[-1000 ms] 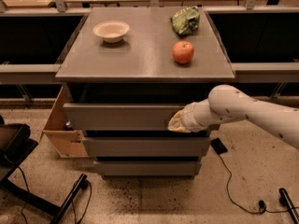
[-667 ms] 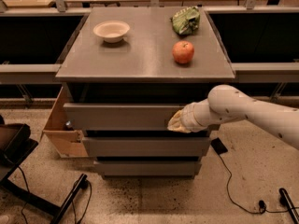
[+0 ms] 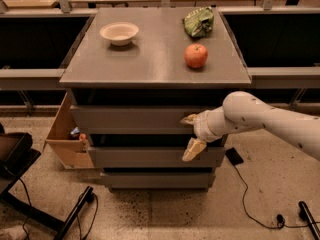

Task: Close top drawer

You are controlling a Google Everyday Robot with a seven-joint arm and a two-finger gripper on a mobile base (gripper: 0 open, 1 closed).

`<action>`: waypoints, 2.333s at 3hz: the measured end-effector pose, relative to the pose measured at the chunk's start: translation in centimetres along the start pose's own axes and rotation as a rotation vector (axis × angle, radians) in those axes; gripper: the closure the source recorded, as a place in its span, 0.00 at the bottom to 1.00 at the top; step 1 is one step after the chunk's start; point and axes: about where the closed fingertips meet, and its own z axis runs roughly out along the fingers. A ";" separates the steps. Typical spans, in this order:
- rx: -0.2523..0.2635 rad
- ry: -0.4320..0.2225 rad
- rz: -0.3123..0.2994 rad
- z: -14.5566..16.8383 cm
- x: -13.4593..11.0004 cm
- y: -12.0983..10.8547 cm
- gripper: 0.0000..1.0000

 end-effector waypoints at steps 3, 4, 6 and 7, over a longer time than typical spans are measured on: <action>0.000 0.000 0.000 -0.1 0.0 0.2 0.47; -0.012 0.040 -0.017 -2.3 -0.5 1.5 0.71; -0.207 0.367 0.020 -15.9 1.0 13.1 1.00; -0.216 0.425 0.001 -20.9 -1.1 14.4 0.86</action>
Offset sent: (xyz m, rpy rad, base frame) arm 0.0000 0.0000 0.0000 0.0000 0.0000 0.0000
